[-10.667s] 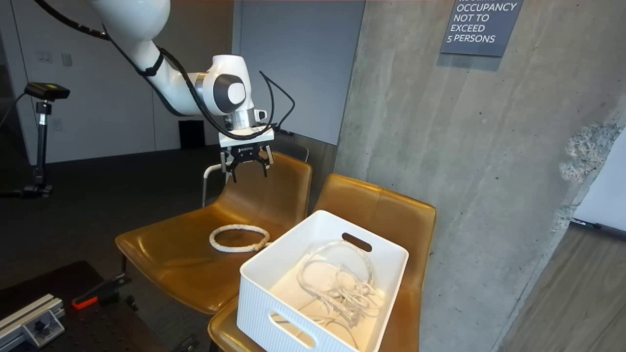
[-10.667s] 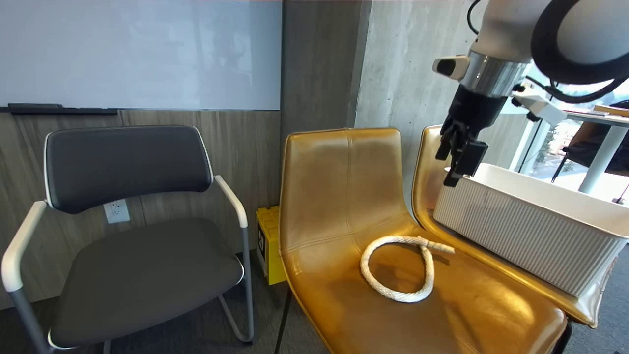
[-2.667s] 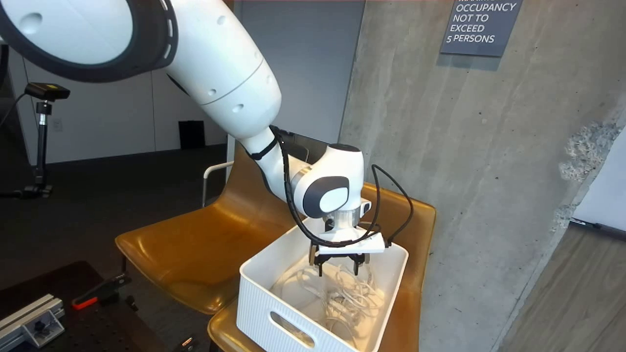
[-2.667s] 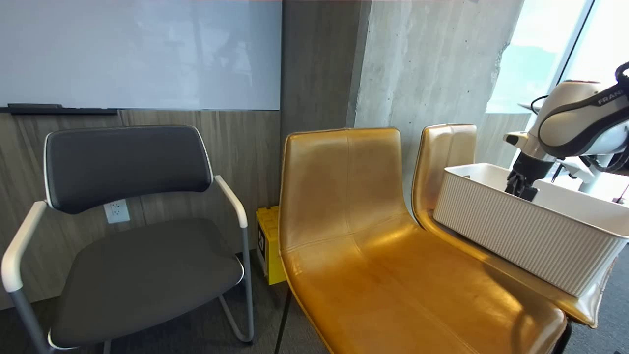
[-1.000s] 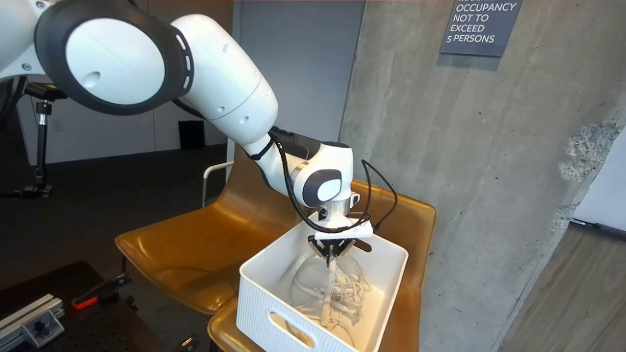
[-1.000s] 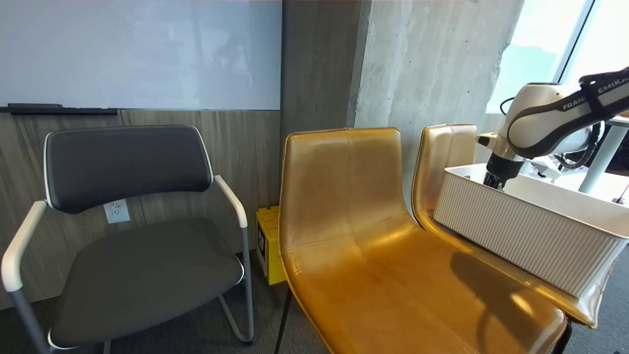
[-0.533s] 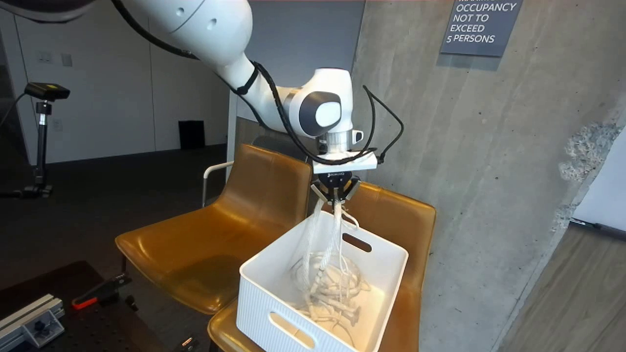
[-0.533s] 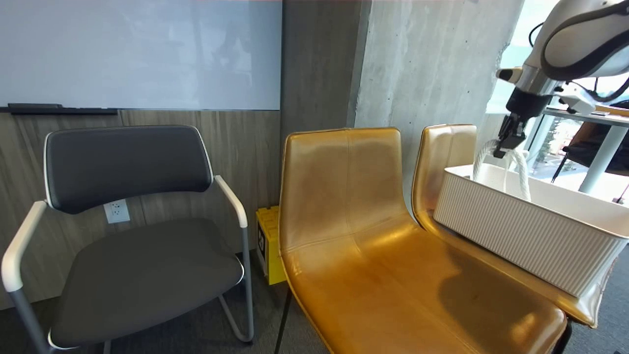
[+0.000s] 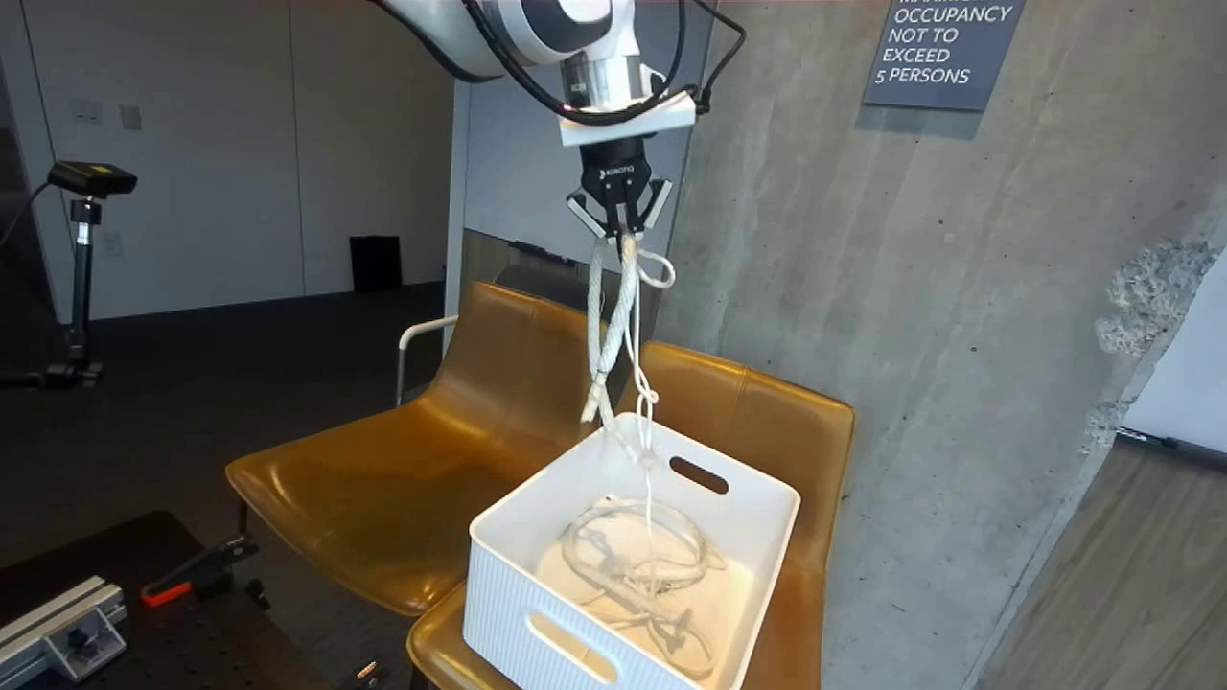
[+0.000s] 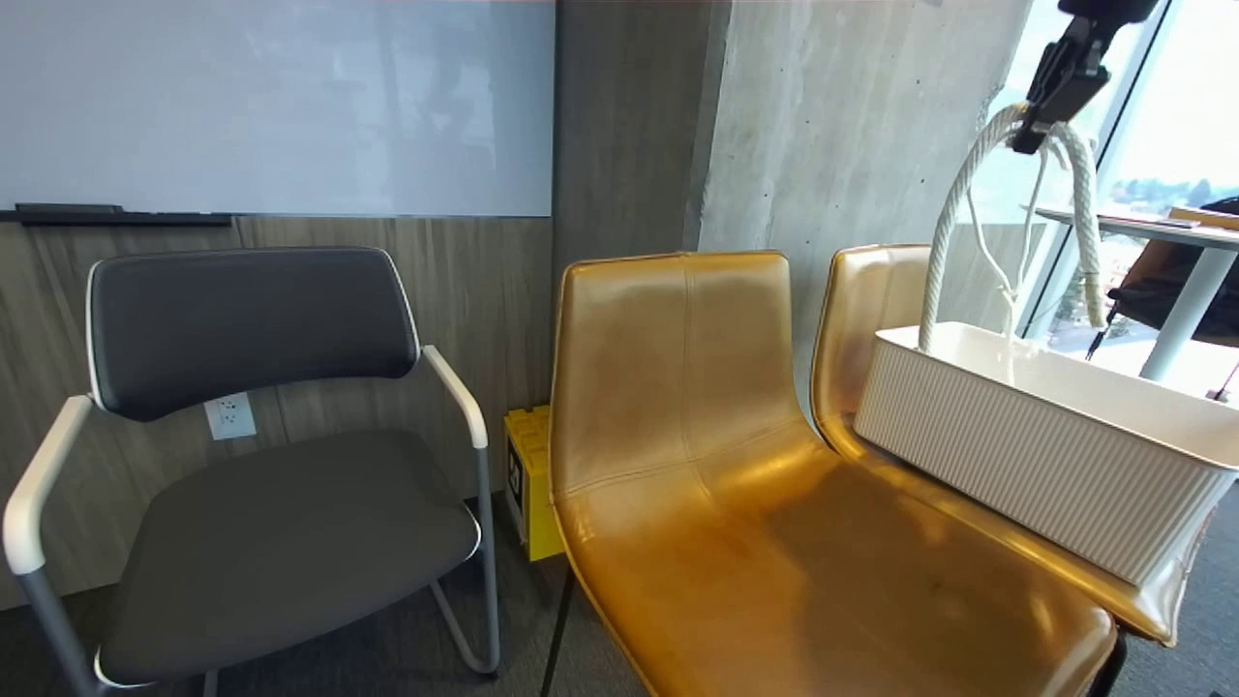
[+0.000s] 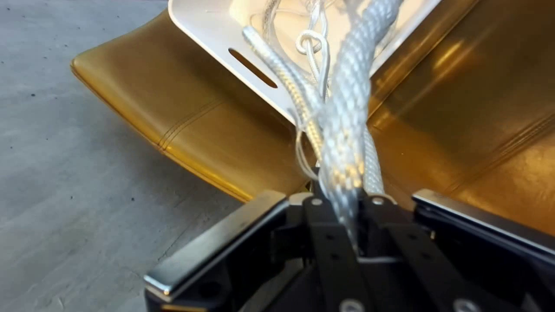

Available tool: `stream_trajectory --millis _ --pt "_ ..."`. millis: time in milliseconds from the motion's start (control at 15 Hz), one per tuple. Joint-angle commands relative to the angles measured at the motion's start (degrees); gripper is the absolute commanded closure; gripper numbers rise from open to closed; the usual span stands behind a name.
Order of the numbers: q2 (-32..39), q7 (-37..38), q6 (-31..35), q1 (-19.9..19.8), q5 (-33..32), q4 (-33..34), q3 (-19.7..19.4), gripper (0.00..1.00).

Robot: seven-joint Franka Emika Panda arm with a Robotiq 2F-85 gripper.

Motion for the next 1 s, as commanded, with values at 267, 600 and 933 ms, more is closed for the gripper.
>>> stream_trajectory --millis 267,600,933 --pt "0.5 3.6 -11.8 11.8 -5.3 14.8 6.4 0.97" --pt "5.8 3.3 -15.9 19.1 -7.3 24.7 10.3 0.97" --pt "11.7 1.9 -18.5 25.9 -9.0 33.2 12.2 0.97"
